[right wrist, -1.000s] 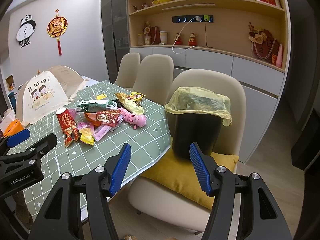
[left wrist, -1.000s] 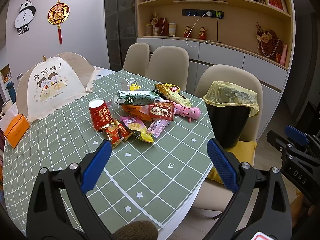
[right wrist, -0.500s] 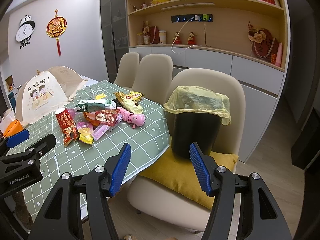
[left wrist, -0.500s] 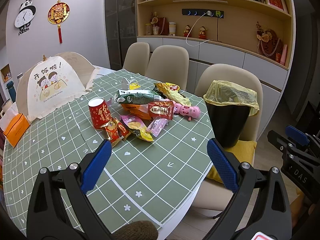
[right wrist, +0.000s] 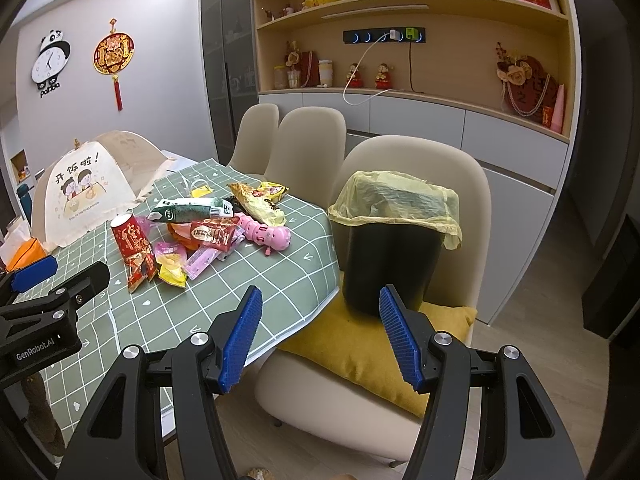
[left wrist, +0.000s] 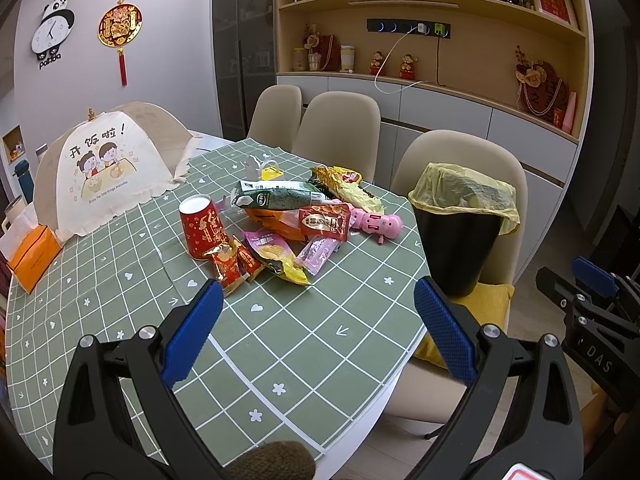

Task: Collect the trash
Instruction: 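Grasp the red can with the left gripper while the right gripper approaches the green carton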

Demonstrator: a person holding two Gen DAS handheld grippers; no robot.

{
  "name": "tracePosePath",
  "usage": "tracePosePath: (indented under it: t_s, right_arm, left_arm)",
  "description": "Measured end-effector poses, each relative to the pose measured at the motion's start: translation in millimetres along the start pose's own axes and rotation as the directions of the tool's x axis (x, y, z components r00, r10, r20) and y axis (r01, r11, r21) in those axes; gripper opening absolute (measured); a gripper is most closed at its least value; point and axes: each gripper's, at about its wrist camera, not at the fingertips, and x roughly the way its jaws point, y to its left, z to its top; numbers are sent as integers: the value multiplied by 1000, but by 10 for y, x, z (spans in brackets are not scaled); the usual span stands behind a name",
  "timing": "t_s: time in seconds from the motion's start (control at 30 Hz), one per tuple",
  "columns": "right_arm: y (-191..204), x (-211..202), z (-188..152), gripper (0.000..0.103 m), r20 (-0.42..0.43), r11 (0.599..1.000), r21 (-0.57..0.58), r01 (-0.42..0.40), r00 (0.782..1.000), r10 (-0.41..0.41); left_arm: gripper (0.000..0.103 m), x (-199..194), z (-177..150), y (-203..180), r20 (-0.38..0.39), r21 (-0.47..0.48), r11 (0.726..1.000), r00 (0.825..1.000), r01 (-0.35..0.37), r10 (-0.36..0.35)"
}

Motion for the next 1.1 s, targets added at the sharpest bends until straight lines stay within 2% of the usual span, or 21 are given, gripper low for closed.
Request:
tracePosePath:
  t_s: [0.7,0.9,1.0,1.1]
  right_arm:
    - [2,66,25,58,-4,1000,-2,14,1000,-14]
    - [40,187,61,58,-15,1000,-3,13,1000,-13]
    - [84,290,81,58,-27,1000,-10,5,1000,-5]
    - [150,409,105,58,-40,1000,-19,-3,999,2]
  left_arm:
    - [92,75,57,51,-13,-6,1000,1000,6,-6]
    - [92,250,76,184,-26,-20,1000,1000,16,-16]
    - [94,410,128,323,-29,-17,999,998,47,-48]
    - [94,638,213,522,-34,2,1000,999,30,-30]
